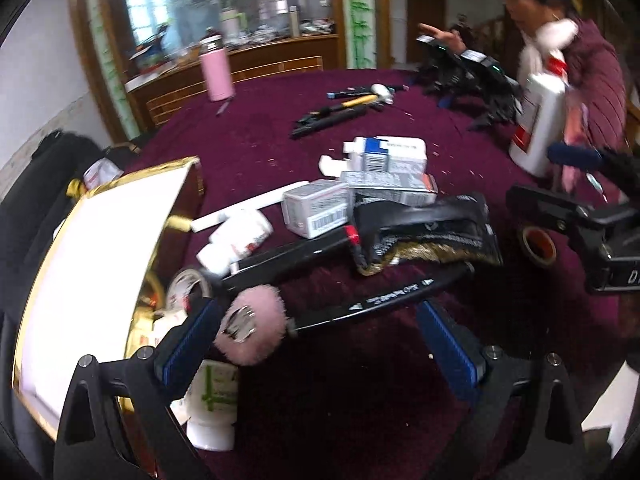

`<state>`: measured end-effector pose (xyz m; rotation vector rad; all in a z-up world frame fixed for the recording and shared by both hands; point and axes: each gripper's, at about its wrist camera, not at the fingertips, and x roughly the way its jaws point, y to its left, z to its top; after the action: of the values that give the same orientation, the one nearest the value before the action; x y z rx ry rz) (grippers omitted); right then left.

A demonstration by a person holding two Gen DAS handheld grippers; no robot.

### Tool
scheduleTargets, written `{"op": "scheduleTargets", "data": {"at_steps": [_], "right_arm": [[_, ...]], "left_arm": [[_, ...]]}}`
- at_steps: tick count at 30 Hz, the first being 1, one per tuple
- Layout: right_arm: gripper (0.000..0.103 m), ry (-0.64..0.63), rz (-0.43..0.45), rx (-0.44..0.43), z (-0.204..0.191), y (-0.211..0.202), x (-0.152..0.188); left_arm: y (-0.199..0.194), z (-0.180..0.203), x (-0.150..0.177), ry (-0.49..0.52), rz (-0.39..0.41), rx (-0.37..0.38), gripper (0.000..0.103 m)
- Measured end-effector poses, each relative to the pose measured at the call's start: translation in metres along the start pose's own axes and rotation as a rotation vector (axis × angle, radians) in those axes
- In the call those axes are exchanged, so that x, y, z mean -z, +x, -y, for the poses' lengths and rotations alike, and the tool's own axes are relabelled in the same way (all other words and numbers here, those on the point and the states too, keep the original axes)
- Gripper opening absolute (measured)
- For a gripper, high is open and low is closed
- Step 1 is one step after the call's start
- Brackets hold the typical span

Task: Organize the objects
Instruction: 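Move the left gripper over the black marker among the table items, then close the left gripper on the black marker and lift it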

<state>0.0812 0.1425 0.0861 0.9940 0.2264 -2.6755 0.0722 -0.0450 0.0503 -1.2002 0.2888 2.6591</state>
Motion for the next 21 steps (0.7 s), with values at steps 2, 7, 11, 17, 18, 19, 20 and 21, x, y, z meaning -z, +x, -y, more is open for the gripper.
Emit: {"op": "scheduleTargets", "data": {"at_steps": [2,7,11,17,18,19,20,21], "right_arm": [[0.103,-0.004,-0.009,-0.003,-0.002,0.0,-0.001],[0.103,0.023,-0.007,-0.002,0.0,-0.004,-0.004],[0.103,0.034,-0.019,0.008,0.001,-0.001,-0.003],[0.103,0.047,-0.021,0.003,0.004,0.001,-0.003],[0.103,0.05,-0.022,0.001,0.005,0.002,-0.003],[0.103,0.052,-0.023,-0.001,0.006,0.002,-0.002],[0.103,0.055,-0.024,-0.003,0.007,0.003,-0.002],[0.103,0.057,-0.025,-0.003,0.007,0.003,-0.001]], "left_arm": [[0.006,0.006,-0.003,0.066,0.002,0.029,0.099],[0.033,0.02,-0.011,0.243,-0.05,0.083,0.099],[0.051,0.029,-0.014,0.32,-0.079,0.11,0.099],[0.063,0.034,-0.016,0.35,-0.106,0.129,0.096],[0.061,0.036,-0.015,0.359,-0.102,0.131,0.09],[0.059,0.036,-0.014,0.366,-0.099,0.134,0.08],[0.058,0.038,-0.013,0.374,-0.104,0.147,0.07],[0.058,0.037,-0.013,0.361,-0.124,0.204,0.041]]}}
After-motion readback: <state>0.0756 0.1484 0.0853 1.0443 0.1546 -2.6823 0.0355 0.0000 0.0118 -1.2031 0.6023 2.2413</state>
